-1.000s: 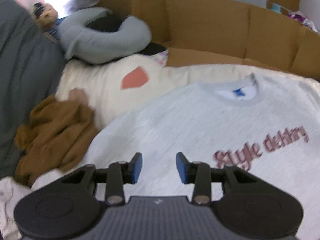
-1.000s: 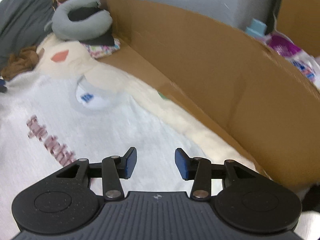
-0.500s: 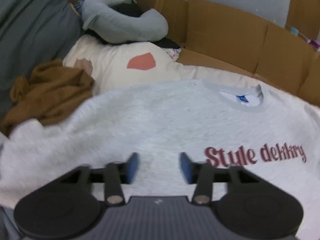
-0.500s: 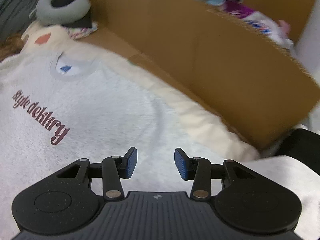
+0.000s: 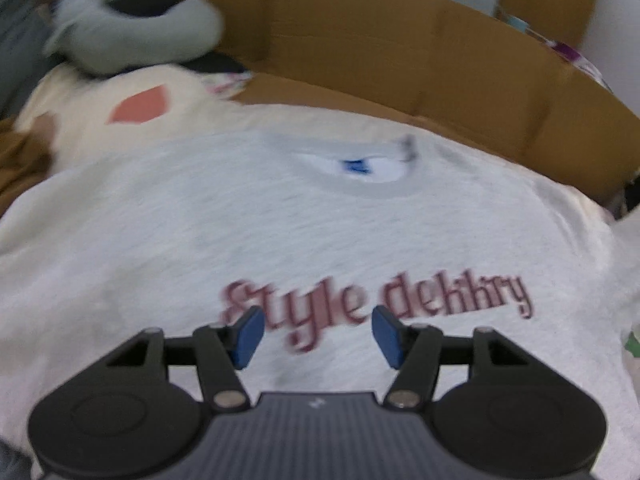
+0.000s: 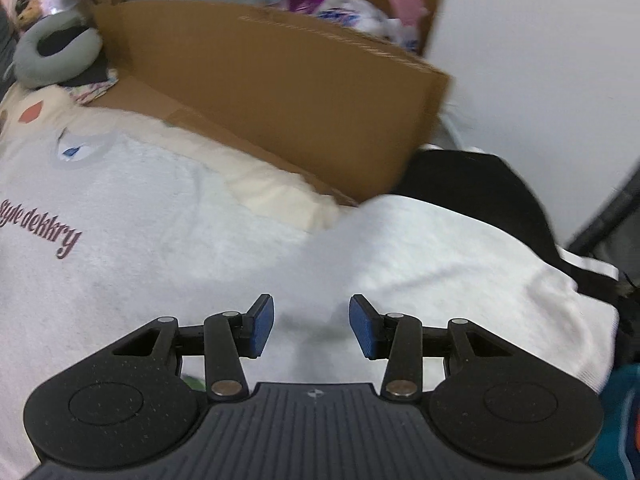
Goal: Fold clothes
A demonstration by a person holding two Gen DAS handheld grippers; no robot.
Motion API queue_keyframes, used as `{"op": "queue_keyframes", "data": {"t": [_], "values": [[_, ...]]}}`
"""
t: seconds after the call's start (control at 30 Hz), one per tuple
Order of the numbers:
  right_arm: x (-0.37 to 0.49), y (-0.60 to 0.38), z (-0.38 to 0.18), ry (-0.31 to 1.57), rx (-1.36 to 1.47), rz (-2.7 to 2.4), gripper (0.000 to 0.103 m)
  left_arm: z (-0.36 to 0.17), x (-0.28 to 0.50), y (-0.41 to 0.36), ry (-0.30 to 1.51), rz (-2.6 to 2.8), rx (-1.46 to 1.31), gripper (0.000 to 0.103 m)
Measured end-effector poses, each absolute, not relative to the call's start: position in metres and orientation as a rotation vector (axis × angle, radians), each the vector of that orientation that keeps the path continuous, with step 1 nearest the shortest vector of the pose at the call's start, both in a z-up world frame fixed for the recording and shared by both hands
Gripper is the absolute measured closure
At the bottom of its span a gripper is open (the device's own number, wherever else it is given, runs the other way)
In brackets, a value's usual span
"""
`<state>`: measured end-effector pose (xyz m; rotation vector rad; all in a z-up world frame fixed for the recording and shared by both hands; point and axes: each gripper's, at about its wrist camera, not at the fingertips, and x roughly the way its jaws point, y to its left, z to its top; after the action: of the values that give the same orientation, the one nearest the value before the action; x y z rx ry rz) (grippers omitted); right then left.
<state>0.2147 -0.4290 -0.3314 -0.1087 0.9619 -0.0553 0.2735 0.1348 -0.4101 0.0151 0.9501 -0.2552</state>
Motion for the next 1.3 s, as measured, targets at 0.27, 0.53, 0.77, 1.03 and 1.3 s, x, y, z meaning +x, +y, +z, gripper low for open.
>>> {"op": "queue_keyframes", "data": {"t": [0.27, 0.53, 0.77, 1.03, 1.3], "values": [[0.181, -0.487, -0.315, 0.888, -0.004, -0.209, 0.053, -0.413, 0.293, 0.062, 0.947, -0.402, 0.100, 0.041], [0.185, -0.564, -0.304, 0.854, 0.022, -0.437, 0.053, -0.419, 0.297, 0.000, 0.934, -0.533, 0.151, 0.041], [0.206, -0.621, -0.302, 0.875, 0.055, -0.545, 0.053, -0.431, 0.292, -0.013, 0.957, -0.563, 0.112, 0.041], [0.217, -0.655, -0.308, 0.935, 0.041, -0.543, 0.053, -0.437, 0.289, 0.004, 0.987, -0.519, 0.080, 0.041], [0.212, -0.670, -0.331, 0.982, 0.182, -0.506, 0.053, -0.442, 0.286, 0.010, 1.012, -0.501, 0.047, 0.041]]}}
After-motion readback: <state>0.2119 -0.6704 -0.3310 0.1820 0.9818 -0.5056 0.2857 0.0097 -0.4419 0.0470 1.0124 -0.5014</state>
